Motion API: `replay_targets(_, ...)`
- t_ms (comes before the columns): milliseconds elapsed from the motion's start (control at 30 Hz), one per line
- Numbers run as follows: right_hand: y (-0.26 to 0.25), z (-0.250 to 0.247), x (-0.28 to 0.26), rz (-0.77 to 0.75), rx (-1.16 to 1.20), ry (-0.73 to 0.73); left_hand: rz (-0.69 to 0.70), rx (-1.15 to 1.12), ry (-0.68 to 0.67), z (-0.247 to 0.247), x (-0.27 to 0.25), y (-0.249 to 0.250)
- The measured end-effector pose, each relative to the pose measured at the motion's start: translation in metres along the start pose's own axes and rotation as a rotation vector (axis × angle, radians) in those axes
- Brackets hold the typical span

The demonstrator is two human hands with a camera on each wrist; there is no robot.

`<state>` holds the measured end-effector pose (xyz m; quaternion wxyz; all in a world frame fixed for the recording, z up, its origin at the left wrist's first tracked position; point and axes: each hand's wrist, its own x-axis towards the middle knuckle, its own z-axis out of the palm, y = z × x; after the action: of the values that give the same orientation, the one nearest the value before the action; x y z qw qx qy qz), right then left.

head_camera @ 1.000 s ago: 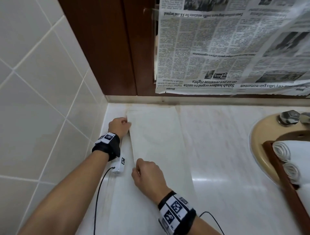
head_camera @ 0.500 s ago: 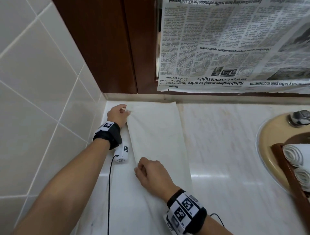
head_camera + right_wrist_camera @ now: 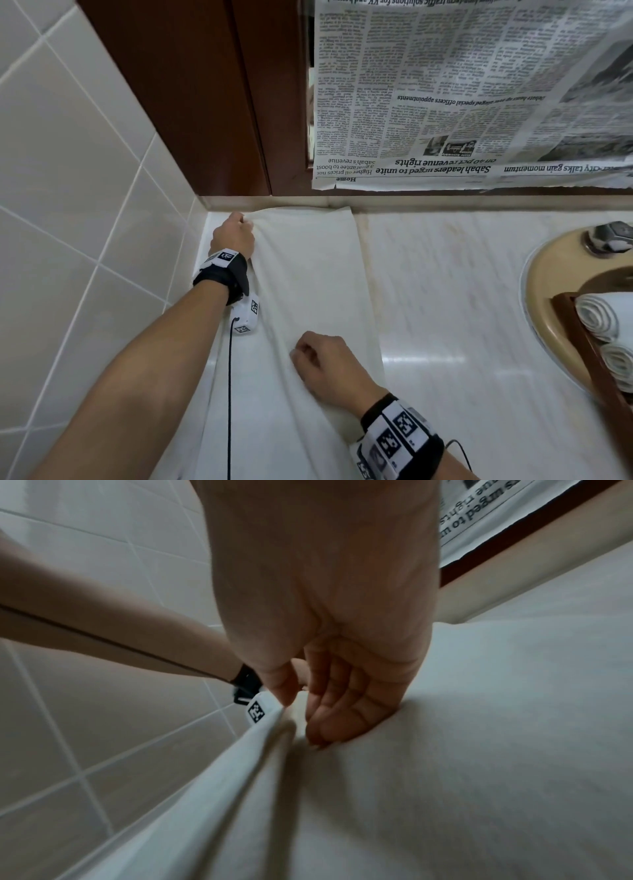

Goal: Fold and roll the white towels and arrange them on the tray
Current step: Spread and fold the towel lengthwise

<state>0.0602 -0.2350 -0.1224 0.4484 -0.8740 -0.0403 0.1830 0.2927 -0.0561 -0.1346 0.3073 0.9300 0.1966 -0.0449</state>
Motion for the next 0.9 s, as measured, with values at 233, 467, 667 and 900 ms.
replay_targets(233,0.039,-0.039,0.013,-0.184,-0.376,0.326,0.008,-0.199,0.027,-0.013,-0.028,-0.009)
replay_targets(467,0.073,-0.061,-0.006,-0.034,-0.657,0.061,0.034,-0.007,-0.218,-0.019,-0.148,-0.064)
replay_targets(667,0.102,-0.092,-0.038,0.072,-0.618,0.061,0.133,0.094,-0.327,0.003,-0.222,-0.051)
replay_targets(900,0.148,-0.161,-0.052,0.079,-0.510,0.000,0.176,0.044,-0.376,0.040,-0.251,0.002)
